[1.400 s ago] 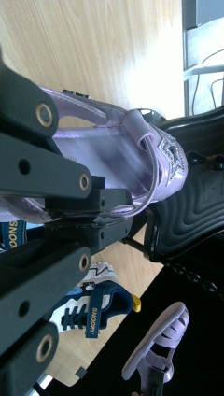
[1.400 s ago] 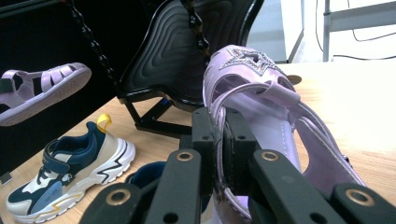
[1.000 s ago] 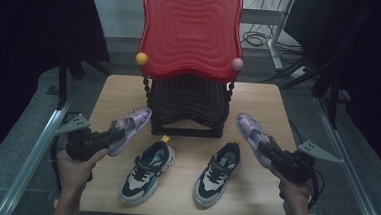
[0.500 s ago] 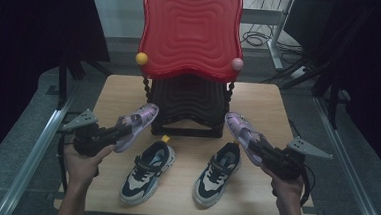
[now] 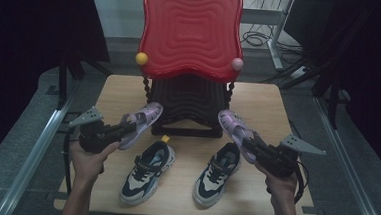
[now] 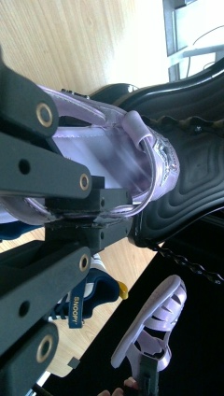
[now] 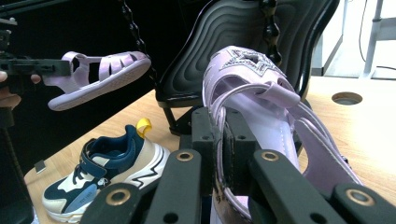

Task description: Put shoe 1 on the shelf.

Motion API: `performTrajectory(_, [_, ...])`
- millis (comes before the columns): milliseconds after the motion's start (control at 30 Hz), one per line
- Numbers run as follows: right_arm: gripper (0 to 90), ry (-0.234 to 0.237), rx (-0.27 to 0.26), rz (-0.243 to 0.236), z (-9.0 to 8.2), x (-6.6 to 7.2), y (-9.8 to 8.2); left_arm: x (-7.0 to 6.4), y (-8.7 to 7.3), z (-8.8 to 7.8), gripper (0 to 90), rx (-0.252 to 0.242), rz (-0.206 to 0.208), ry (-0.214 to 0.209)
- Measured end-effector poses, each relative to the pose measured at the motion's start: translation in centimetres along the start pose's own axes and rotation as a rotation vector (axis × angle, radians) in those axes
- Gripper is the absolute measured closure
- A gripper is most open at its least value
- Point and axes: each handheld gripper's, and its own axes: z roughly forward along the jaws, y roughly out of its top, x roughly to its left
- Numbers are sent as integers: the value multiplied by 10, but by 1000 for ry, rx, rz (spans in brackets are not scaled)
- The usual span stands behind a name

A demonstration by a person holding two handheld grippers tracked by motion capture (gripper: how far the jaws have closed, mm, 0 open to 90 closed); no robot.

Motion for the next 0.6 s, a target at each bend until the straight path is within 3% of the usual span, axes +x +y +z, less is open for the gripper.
performTrajectory(600, [849, 28, 5, -7, 13, 8, 3, 1, 3, 15, 862, -5, -18, -20])
